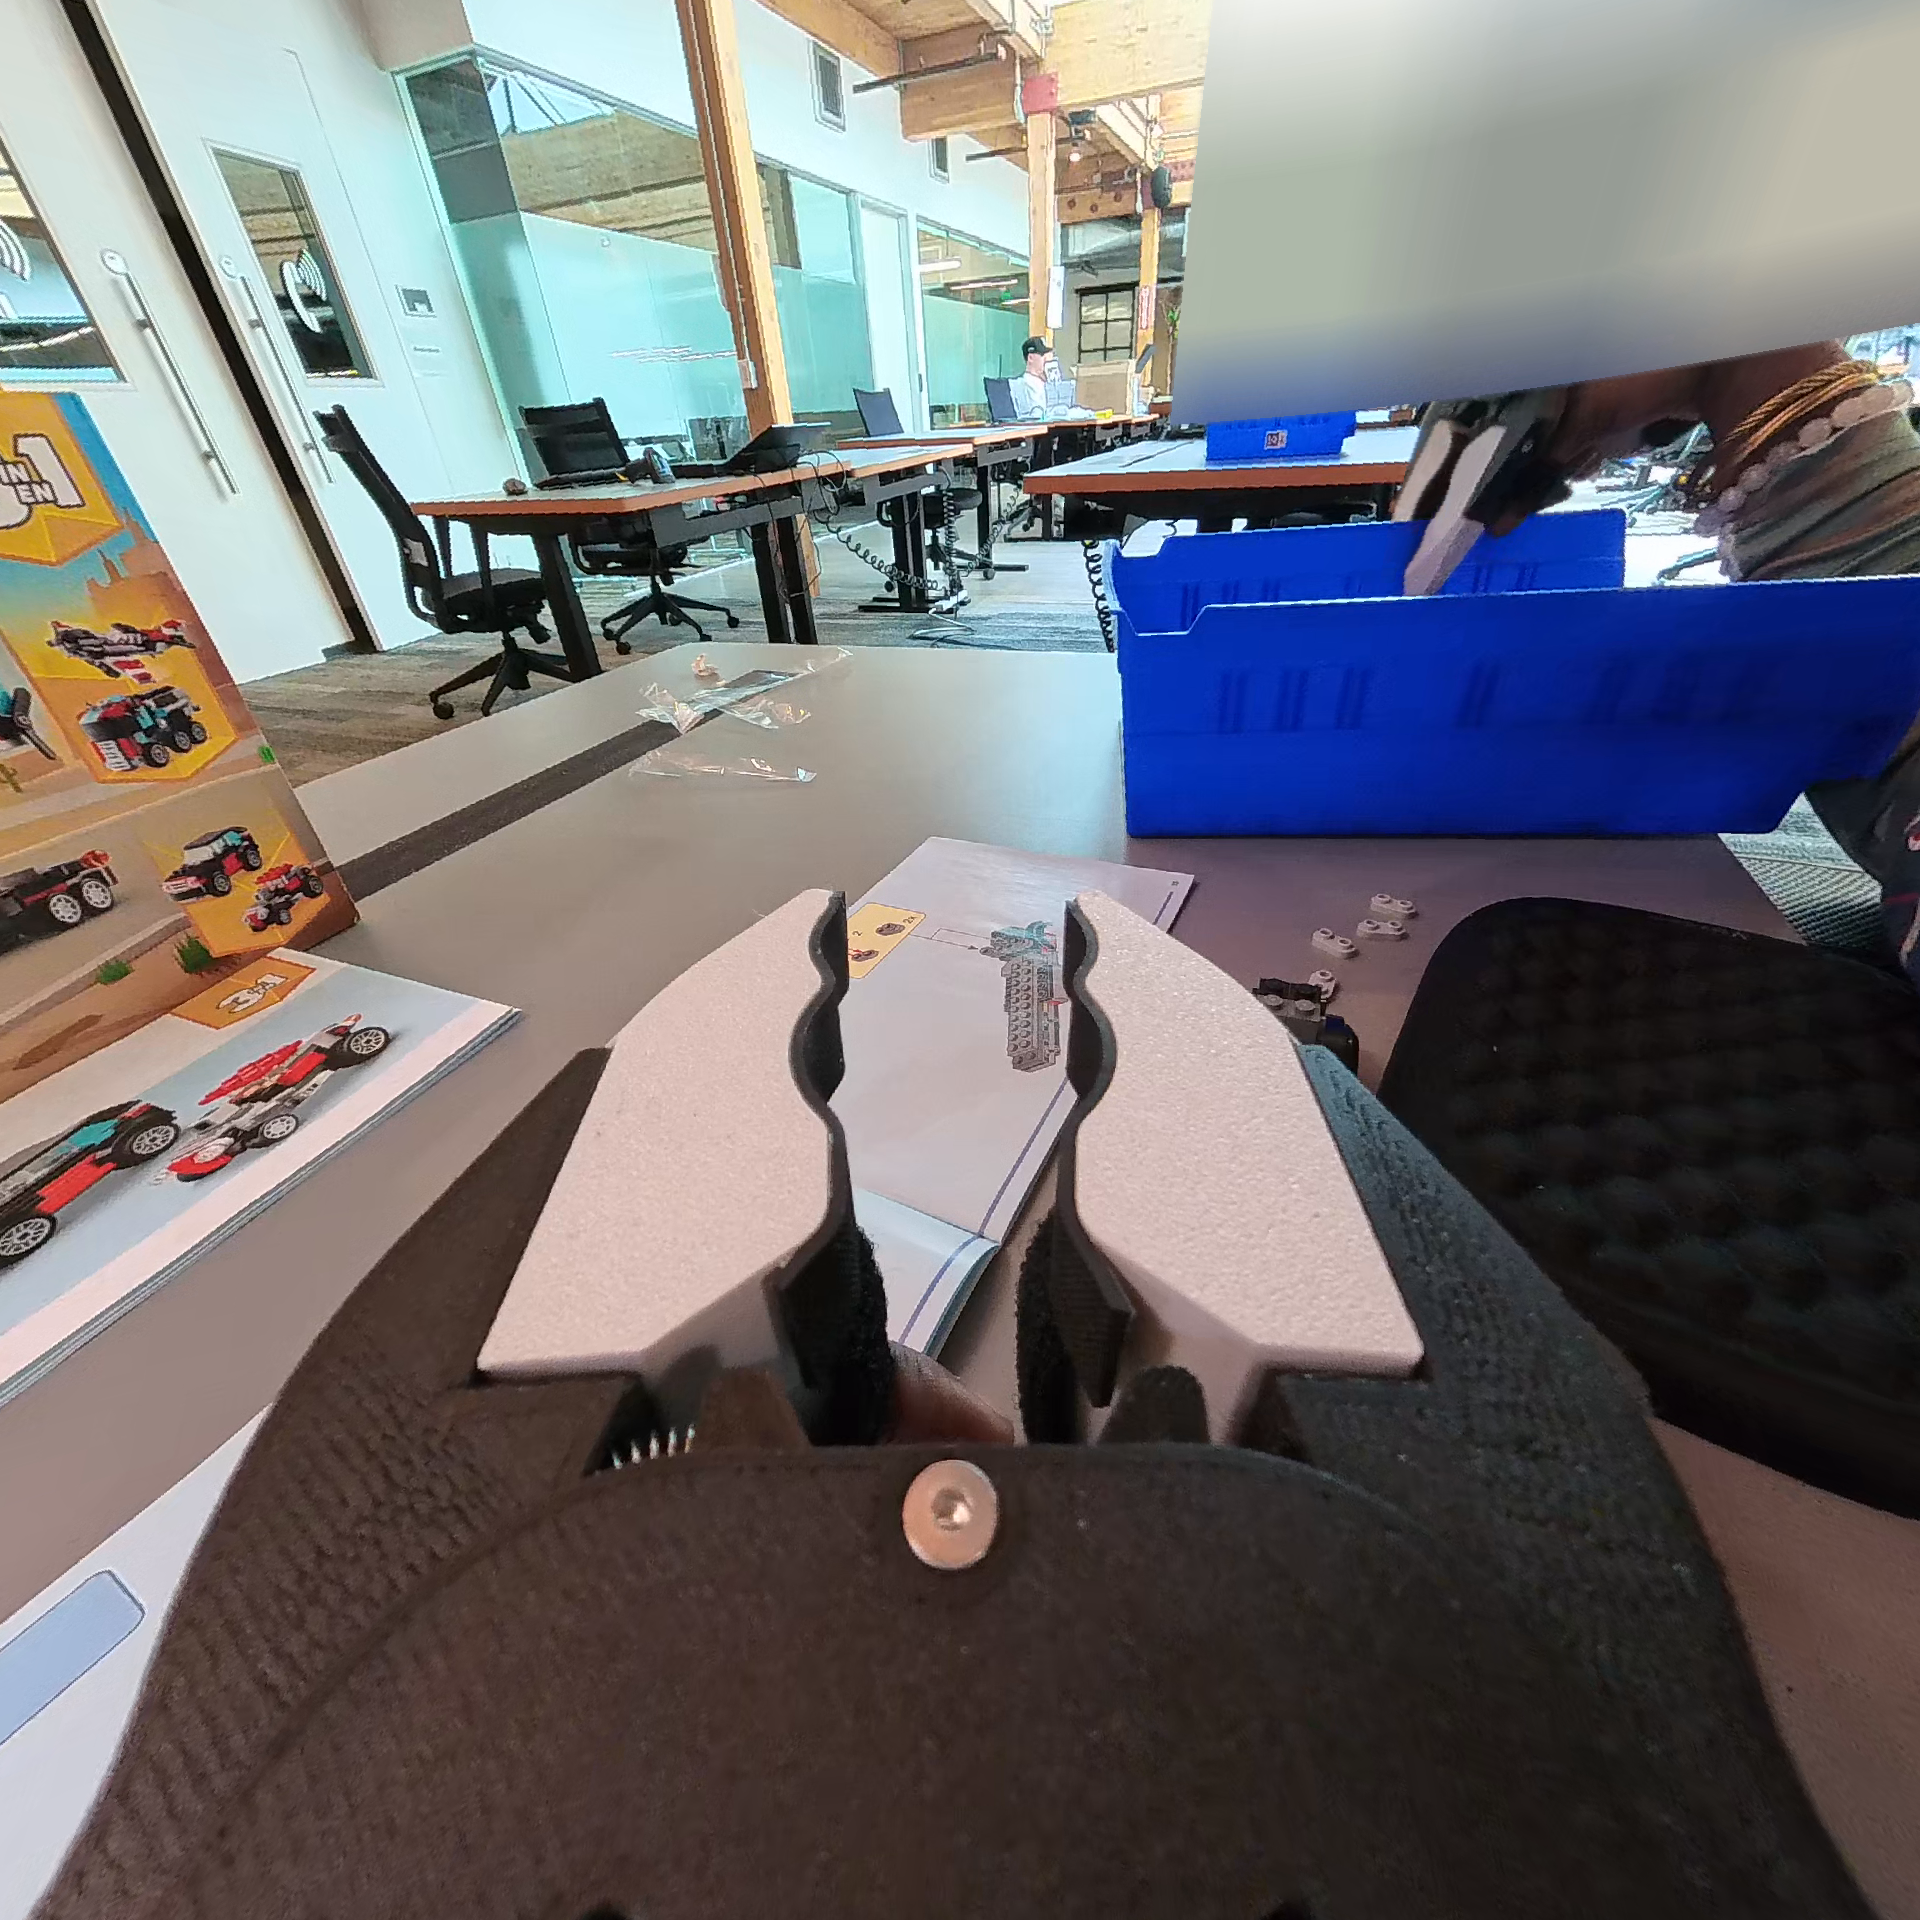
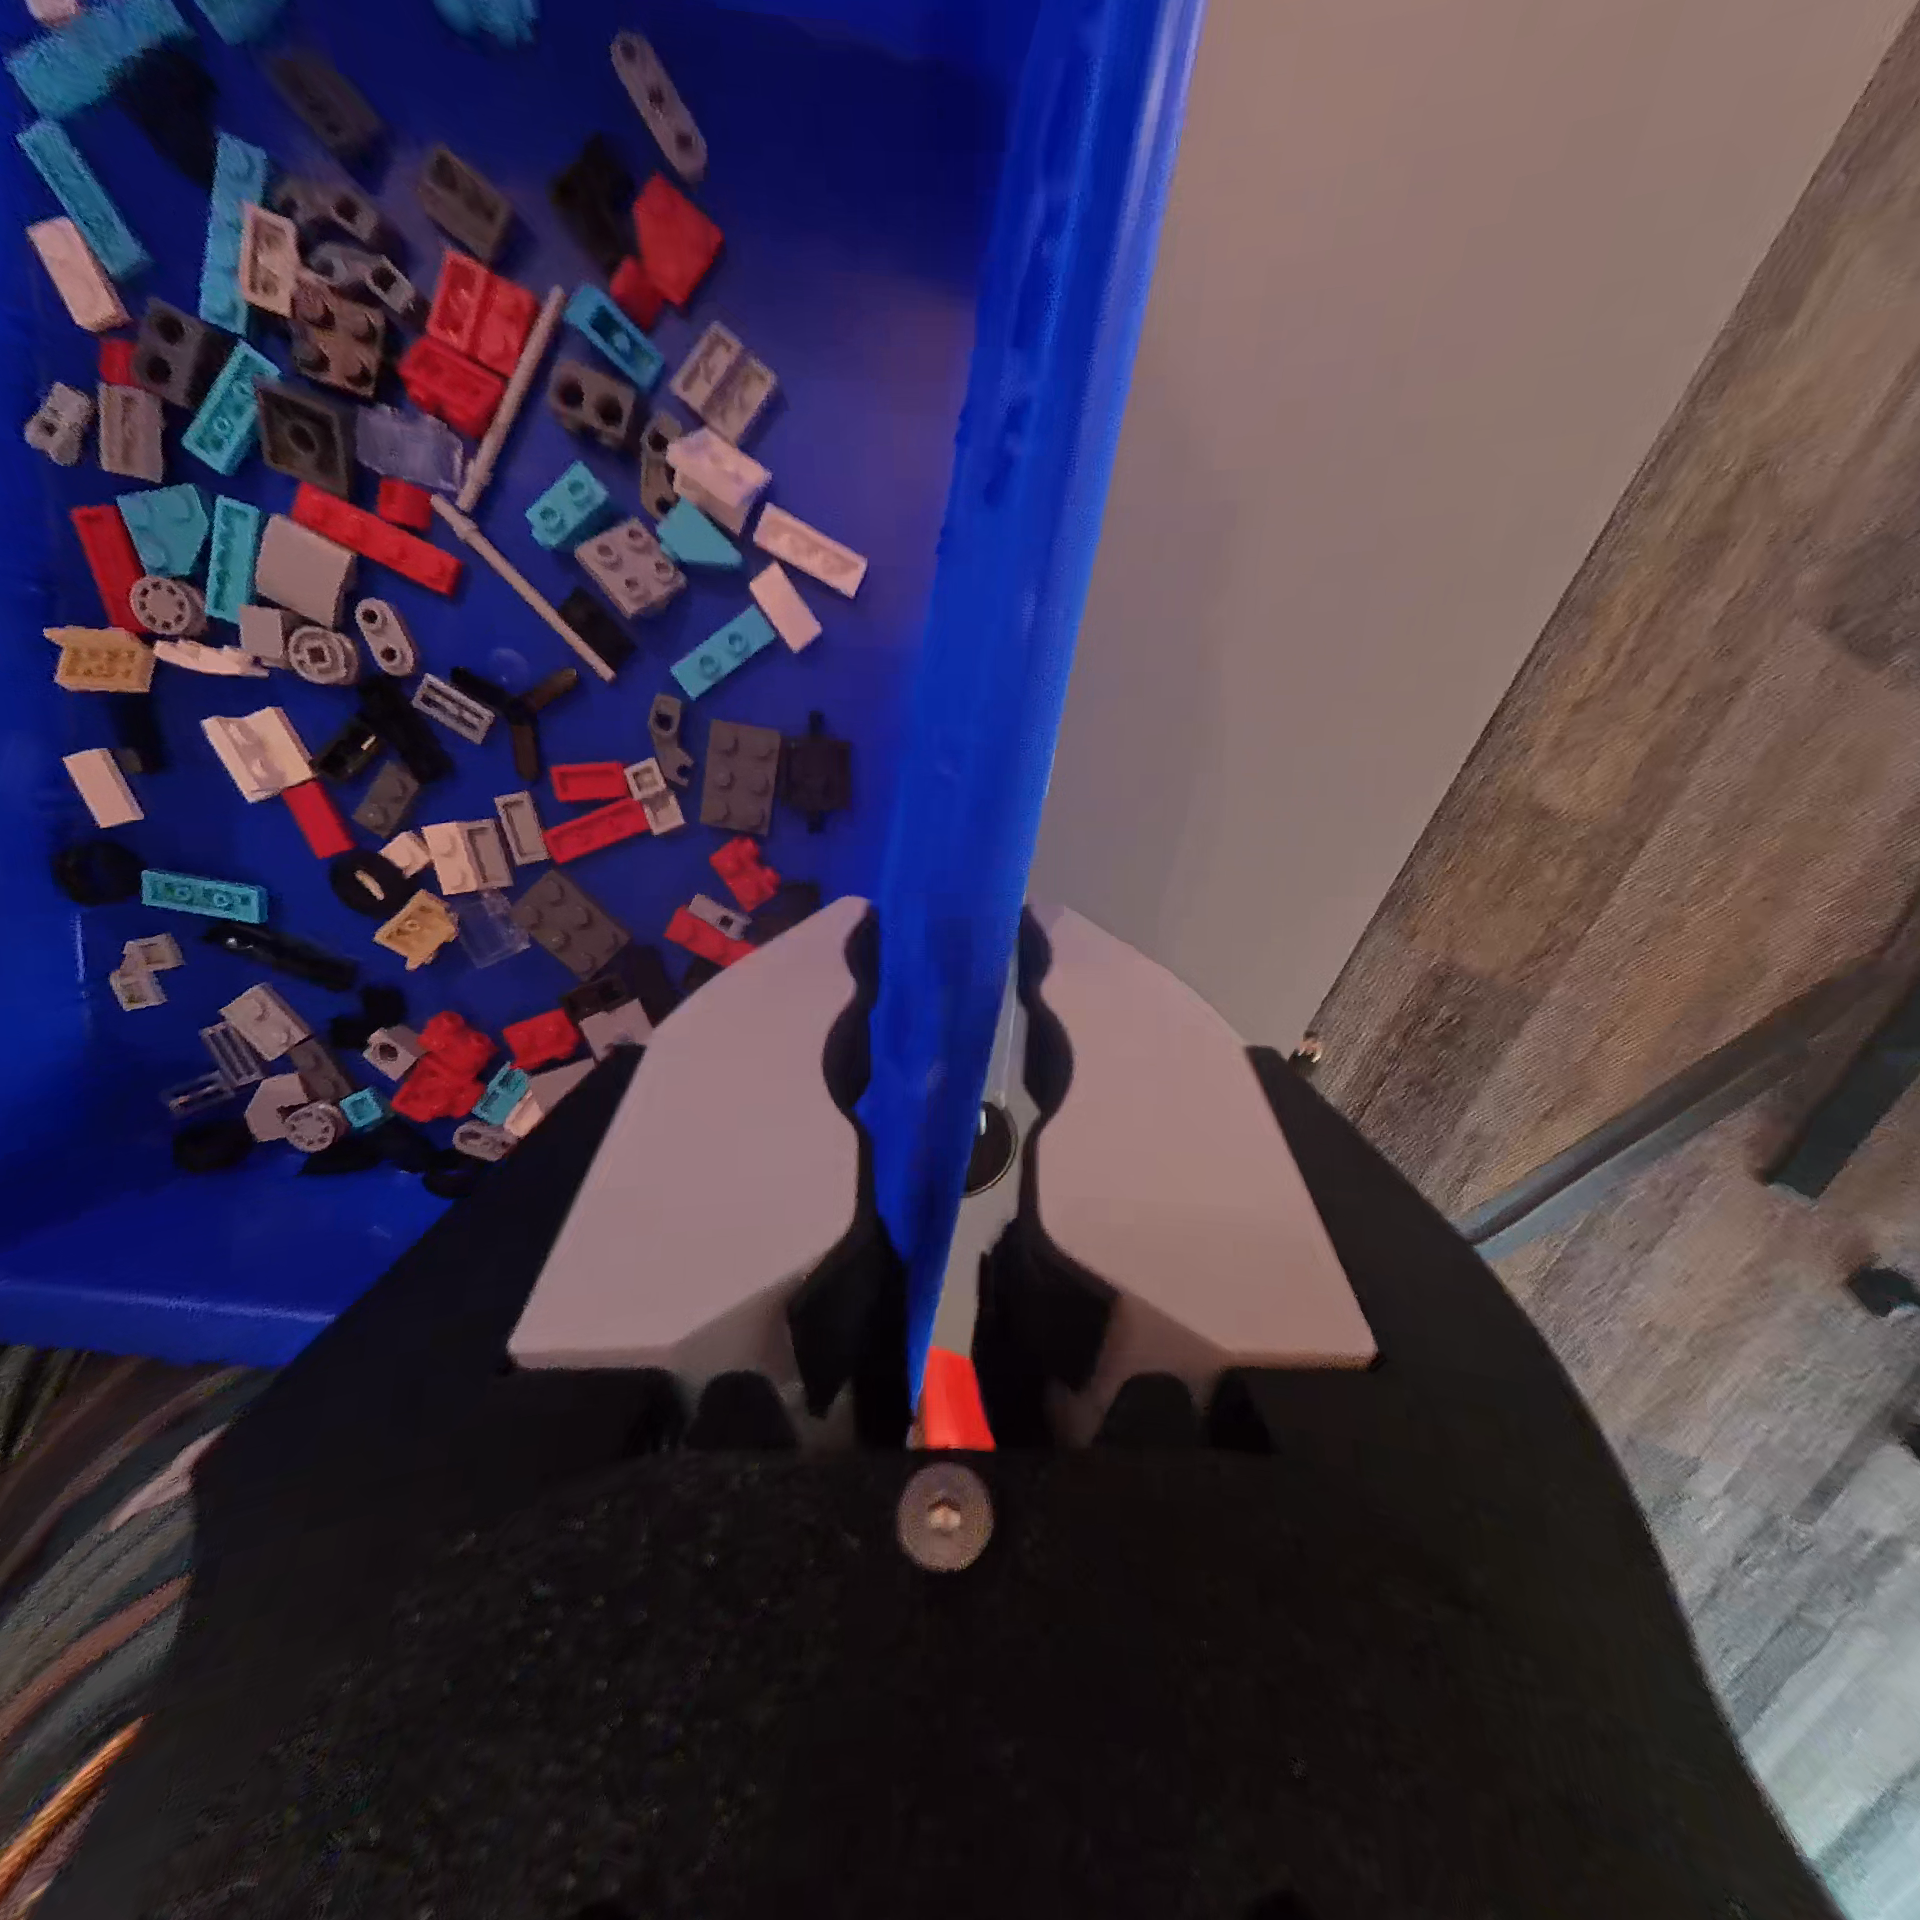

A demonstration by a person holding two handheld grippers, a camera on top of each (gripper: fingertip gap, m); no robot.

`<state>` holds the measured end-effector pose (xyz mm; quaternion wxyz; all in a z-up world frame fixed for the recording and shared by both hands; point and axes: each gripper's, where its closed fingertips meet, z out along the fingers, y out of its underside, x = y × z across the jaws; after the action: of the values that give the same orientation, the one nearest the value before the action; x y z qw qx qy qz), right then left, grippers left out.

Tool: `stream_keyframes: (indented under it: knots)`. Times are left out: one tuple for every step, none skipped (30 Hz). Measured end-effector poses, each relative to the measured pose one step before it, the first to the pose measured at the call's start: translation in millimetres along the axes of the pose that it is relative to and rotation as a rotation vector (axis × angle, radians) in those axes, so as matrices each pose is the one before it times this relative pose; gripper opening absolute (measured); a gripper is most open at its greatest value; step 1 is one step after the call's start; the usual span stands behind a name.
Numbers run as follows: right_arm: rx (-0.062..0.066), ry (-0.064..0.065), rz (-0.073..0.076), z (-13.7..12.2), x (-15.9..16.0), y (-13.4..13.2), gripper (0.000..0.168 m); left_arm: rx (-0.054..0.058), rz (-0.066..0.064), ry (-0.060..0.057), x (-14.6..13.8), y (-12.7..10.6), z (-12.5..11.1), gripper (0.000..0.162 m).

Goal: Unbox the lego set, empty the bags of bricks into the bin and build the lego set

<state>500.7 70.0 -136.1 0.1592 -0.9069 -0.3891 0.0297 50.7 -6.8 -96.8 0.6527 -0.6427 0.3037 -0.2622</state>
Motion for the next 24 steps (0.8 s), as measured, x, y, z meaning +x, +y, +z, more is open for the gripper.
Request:
stream_keyframes:
  knots:
    - [0.0245, 0.0240, -0.0178, -2.86, 1.50, -3.95, 0.037, 0.0003, -0.0008, -0.0004, -0.13, -0.03, 0.01, 0.039]
    - [0.0120, 0.0337, -0.0122, -3.34, 2.44, -2.30, 0.046, 0.0002, -0.0005, -0.0002, -0.05, -0.02, -0.06, 0.039]
    - [0.0037, 0.0375, -0.0096, -3.70, 2.53, -1.72, 0.056, 0.0000, -0.0001, 0.0000, 0.01, -0.01, 0.00, 0.039]
    - [0.0013, 0.0367, -0.0091, -4.16, 1.61, -1.99, 0.067, -0.0002, -0.0002, 0.0002, -0.03, 0.03, 0.05, 0.039]
    - [-0.0034, 0.0315, -0.0085, -4.61, -0.19, -1.88, 0.074, -0.0002, -0.0003, 0.0003, -0.01, 0.03, 0.06, 0.039]
    - [-0.0125, 0.0297, -0.0093, -5.30, -1.72, -1.24, 0.082, 0.0001, -0.0001, 0.0001, 0.09, -0.02, -0.06, 0.039]
    - [-0.0171, 0.0269, -0.0118, -5.20, -3.22, -0.89, 0.091, 0.0003, 0.0001, 0.0001, 0.00, -0.04, 0.02, 0.039]
    - [-0.0220, 0.0140, -0.0116, -4.00, -5.75, 0.03, 0.102, 0.0002, 0.0000, 0.0004, 0.05, -0.02, 0.01, 0.039]
    - [-0.0332, -0.0101, -0.0127, -2.07, -9.36, 1.93, 0.115, -0.0003, -0.0003, 0.0009, 0.07, 0.04, 0.05, 0.039]
    - [-0.0517, -0.0076, -0.0149, -0.84, -8.04, 4.62, 0.119, -0.0007, -0.0003, 0.0017, 0.17, 0.09, 0.02, 0.039]
    - [-0.0522, 0.0087, -0.0137, -0.57, -3.94, 4.86, 0.120, -0.0008, -0.0001, 0.0018, 0.23, 0.11, 0.08, 0.039]
    - [-0.0292, 0.0071, -0.0006, -0.53, -2.82, 2.37, 0.128, -0.0011, 0.0003, 0.0021, 0.16, 0.04, 0.13, 0.039]
    - [-0.0094, -0.0176, 0.0118, -0.68, -5.64, 0.91, 0.134, -0.0010, 0.0007, 0.0017, 0.31, 0.13, 0.07, 0.039]
    - [-0.0073, -0.0368, 0.0115, -1.14, -8.31, 1.42, 0.136, -0.0006, 0.0014, 0.0013, 0.28, 0.06, 0.04, 0.040]
    - [-0.0099, -0.0288, -0.0010, -1.61, -7.52, 1.93, 0.137, -0.0002, 0.0023, 0.0009, 0.24, 0.11, 0.00, 0.040]
    - [-0.0062, -0.0100, -0.0044, -1.91, -5.23, 1.72, 0.138, -0.0006, 0.0027, 0.0007, 0.39, 0.05, 0.05, 0.040]
    - [0.0035, -0.0085, -0.0104, -1.74, -4.61, 0.09, 0.138, -0.0017, 0.0025, 0.0011, 0.37, 0.19, 0.18, 0.040]
    - [0.0153, -0.0096, -0.0187, -1.44, -3.74, -2.09, 0.138, -0.0027, 0.0027, 0.0019, 0.38, 0.32, 0.18, 0.040]
    - [0.0205, 0.0009, -0.0167, -1.38, -0.91, -3.15, 0.138, -0.0032, 0.0037, 0.0021, 0.54, 0.36, 0.37, 0.040]
    - [0.0132, 0.0130, -0.0013, -1.43, 2.18, -2.03, 0.138, -0.0037, 0.0047, 0.0022, 0.69, 0.42, 0.27, 0.040]
    - [0.0057, 0.0219, 0.0076, -1.68, 4.20, -0.58, 0.137, -0.0039, 0.0052, 0.0024, 0.74, 0.43, 0.47, 0.040]
    - [0.0101, 0.0263, 0.0045, -2.22, 5.19, -0.60, 0.137, -0.0026, 0.0054, 0.0026, 0.62, 0.36, 0.42, 0.040]
    - [0.0244, 0.0249, 0.0035, -3.10, 4.90, -2.17, 0.137, -0.0012, 0.0046, 0.0024, 0.52, 0.10, 0.37, 0.039]
    - [0.0358, 0.0277, 0.0037, -4.18, 4.96, -3.70, 0.137, -0.0011, 0.0035, 0.0032, 0.50, 0.10, 0.30, 0.039]
